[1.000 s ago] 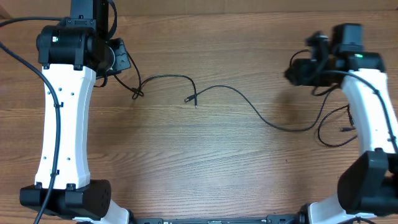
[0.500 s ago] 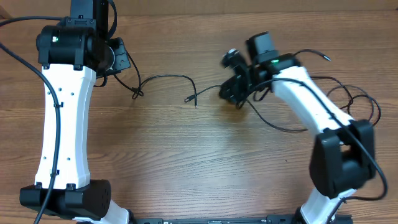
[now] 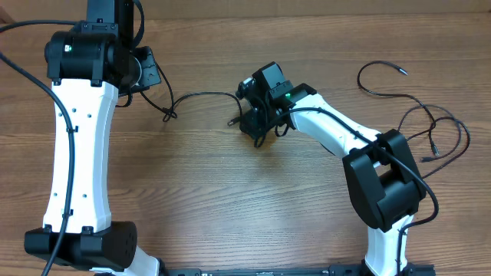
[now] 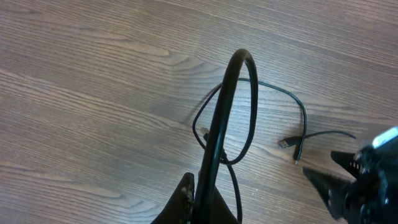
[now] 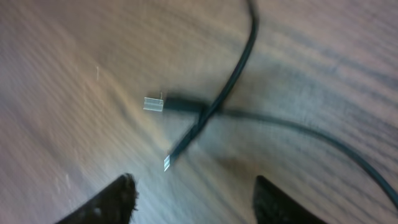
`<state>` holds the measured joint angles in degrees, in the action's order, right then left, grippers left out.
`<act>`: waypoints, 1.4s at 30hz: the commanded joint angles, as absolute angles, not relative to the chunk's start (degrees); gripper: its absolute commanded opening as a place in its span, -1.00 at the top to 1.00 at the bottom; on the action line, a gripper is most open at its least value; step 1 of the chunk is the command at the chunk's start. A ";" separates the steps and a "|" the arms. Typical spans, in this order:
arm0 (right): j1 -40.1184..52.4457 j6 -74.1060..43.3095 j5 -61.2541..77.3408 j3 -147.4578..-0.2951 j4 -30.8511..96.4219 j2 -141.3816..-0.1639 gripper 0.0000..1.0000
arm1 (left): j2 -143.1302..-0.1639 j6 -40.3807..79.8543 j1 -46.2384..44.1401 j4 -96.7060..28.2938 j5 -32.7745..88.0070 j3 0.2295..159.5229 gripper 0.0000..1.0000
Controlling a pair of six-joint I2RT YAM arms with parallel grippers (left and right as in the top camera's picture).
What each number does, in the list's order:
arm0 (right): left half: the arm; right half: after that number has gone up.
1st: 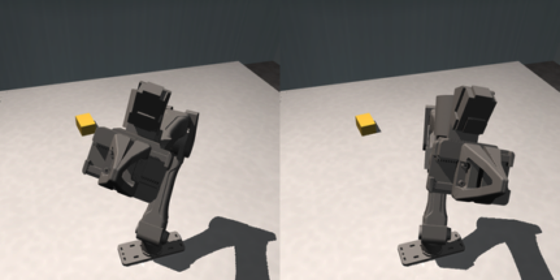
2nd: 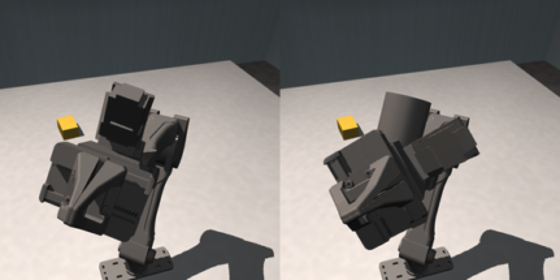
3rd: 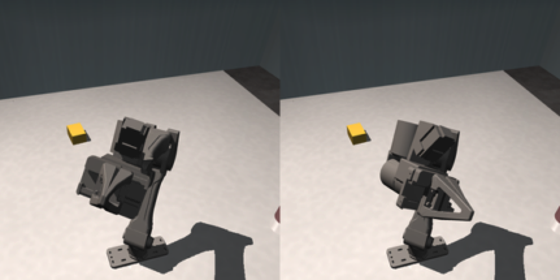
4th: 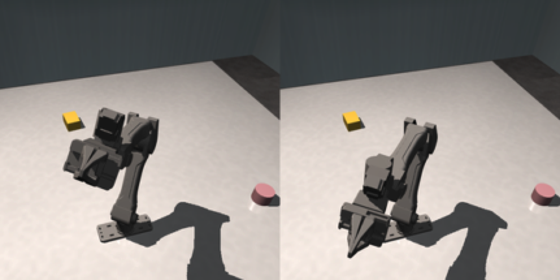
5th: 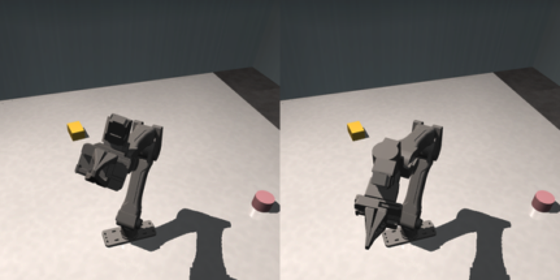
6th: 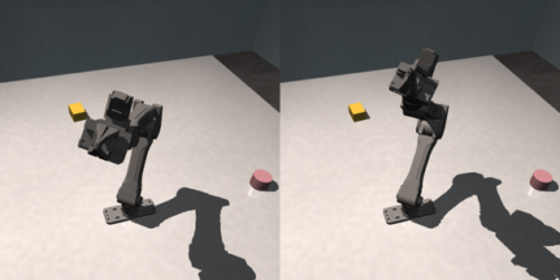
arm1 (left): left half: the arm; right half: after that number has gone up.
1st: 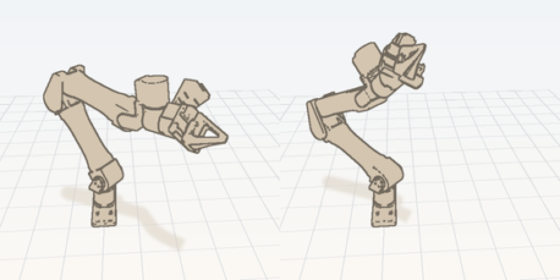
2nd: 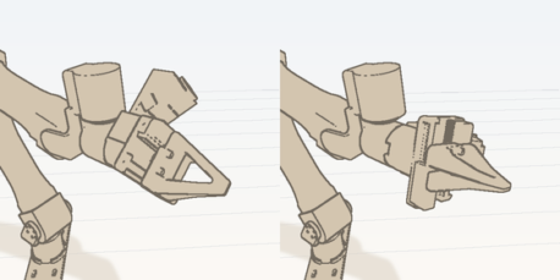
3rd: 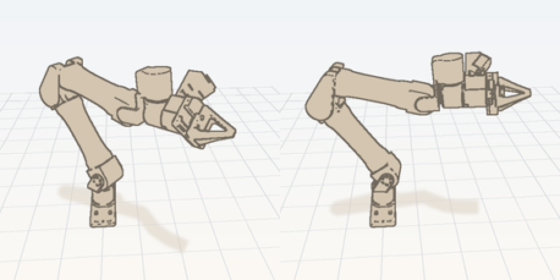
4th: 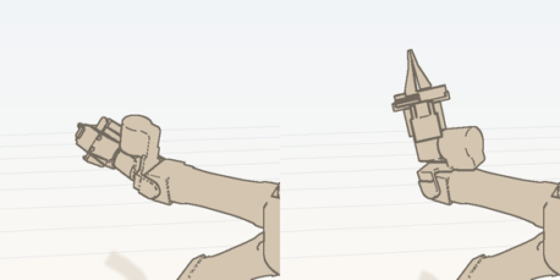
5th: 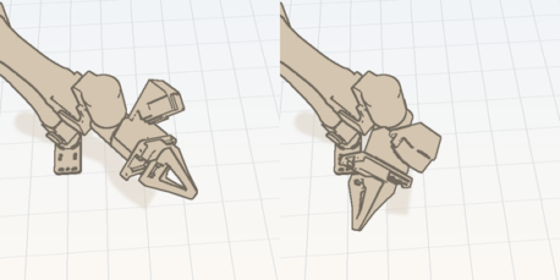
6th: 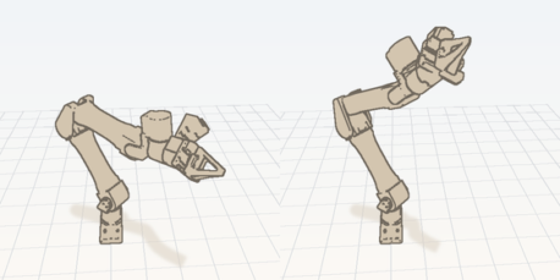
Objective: Untangle cables
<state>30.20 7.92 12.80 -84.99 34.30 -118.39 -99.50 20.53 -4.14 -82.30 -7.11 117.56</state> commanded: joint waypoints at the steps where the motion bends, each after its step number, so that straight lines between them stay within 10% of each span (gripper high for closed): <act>1: 30.22 -5.93 13.08 -85.12 30.92 -118.96 -0.10 | -99.26 19.31 -4.16 -82.35 -7.86 117.40 0.91; 35: 32.67 -12.64 5.61 -85.03 17.67 -127.11 -0.11 | -99.26 19.29 -4.16 -82.46 -6.35 117.40 0.92; 42: 32.80 -12.64 5.65 -85.03 18.33 -127.22 0.59 | -99.26 19.29 -4.16 -82.43 -6.35 117.40 0.91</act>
